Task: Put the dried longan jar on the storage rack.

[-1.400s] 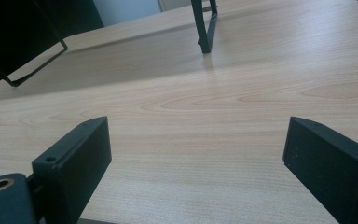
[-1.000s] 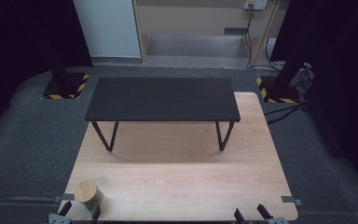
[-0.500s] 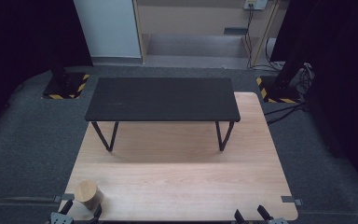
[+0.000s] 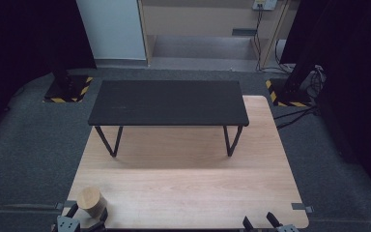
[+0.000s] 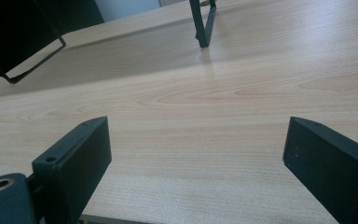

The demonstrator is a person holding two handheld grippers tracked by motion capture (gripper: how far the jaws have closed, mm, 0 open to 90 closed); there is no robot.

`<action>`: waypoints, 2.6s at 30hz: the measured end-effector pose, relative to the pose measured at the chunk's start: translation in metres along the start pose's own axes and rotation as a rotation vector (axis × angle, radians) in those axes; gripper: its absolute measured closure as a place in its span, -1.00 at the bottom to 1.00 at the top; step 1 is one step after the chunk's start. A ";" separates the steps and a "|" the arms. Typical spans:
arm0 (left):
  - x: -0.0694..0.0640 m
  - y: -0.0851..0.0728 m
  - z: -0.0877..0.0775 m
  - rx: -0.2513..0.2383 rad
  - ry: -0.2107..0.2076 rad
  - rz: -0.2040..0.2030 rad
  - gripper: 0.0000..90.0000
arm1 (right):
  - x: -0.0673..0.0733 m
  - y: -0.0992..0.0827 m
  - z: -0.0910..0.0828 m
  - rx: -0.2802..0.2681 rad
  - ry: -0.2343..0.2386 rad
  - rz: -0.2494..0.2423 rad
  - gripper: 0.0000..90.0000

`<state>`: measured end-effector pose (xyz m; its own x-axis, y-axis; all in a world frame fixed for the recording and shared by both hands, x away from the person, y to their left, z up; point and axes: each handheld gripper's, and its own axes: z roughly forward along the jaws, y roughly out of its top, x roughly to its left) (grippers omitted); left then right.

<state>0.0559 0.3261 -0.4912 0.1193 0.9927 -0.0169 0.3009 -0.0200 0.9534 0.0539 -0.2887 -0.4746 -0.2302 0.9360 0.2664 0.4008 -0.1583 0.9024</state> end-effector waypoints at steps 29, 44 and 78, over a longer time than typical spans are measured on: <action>0.016 0.002 0.022 0.039 -0.018 0.019 -0.46 | 0.002 0.006 0.016 0.031 -0.002 0.004 -0.83; 0.023 0.037 0.004 0.045 -0.066 0.025 -0.46 | 0.008 0.010 0.017 0.019 0.009 -0.005 -0.83; 0.012 0.151 -0.008 -0.048 -0.172 0.078 -0.46 | 0.007 0.007 0.011 0.004 0.011 0.000 -0.82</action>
<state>0.0955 0.3361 -0.3455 0.3017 0.9534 0.0104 0.2399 -0.0865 0.9669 0.0647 -0.2804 -0.4699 -0.2398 0.9325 0.2701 0.4047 -0.1569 0.9009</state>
